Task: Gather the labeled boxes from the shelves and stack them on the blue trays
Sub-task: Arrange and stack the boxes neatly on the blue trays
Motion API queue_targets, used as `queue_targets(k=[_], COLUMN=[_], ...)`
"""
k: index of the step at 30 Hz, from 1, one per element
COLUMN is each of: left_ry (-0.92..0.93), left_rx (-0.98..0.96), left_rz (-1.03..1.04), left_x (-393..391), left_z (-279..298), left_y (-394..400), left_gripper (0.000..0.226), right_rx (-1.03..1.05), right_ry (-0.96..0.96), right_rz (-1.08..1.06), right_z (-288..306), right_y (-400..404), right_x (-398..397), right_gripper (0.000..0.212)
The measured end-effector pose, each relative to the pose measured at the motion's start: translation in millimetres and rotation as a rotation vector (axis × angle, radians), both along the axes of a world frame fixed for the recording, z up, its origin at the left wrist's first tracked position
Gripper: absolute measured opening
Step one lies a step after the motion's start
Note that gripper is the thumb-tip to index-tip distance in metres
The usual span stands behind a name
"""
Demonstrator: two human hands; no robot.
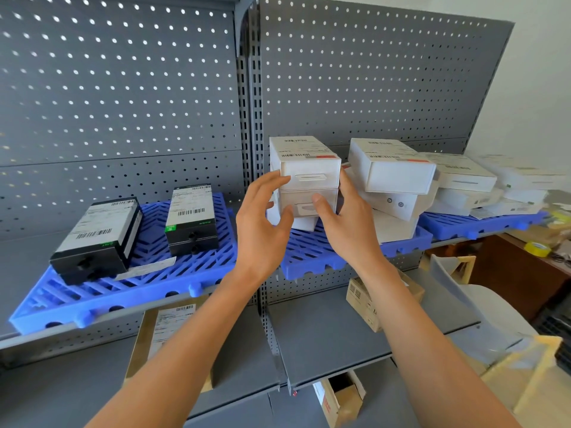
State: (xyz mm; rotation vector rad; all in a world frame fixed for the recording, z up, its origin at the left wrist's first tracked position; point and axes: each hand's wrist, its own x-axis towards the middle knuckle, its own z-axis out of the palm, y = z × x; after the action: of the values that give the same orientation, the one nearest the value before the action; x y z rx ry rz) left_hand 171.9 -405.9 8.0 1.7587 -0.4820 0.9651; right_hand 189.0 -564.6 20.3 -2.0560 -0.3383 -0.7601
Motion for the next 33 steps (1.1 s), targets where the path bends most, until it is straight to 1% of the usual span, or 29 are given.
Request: queue_targets(k=[7,14,19,22,28,33], left_ry=[0.004,0.005,0.115,0.186,0.211,0.216], left_rx=[0.004,-0.034,-0.135,-0.144,-0.126,-0.138], left_rz=[0.018,0.017,-0.007,-0.022,-0.052,-0.096], left_x=[-3,-5,-6,-8,-9,-3], left_z=[1,0,2,2,3,9], left_y=[-2,-4,-3,-4,-4,3], left_gripper=[0.049,0.049,0.05,0.053,0.059,0.058], right_rx=[0.018,0.041,0.054,0.061,0.053,0.046], right_ry=[0.008,-0.008,0.007,0.01,0.012,0.029], right_rz=[0.023,0.042,0.056,0.066,0.049,0.061], right_z=[0,-2,-7,-11,-13,-10], right_y=[-1,1,1,2,6,13], right_x=[-1,-4,-5,-8,-8,-8], right_gripper=[0.052,0.054,0.061,0.068,0.07,0.073])
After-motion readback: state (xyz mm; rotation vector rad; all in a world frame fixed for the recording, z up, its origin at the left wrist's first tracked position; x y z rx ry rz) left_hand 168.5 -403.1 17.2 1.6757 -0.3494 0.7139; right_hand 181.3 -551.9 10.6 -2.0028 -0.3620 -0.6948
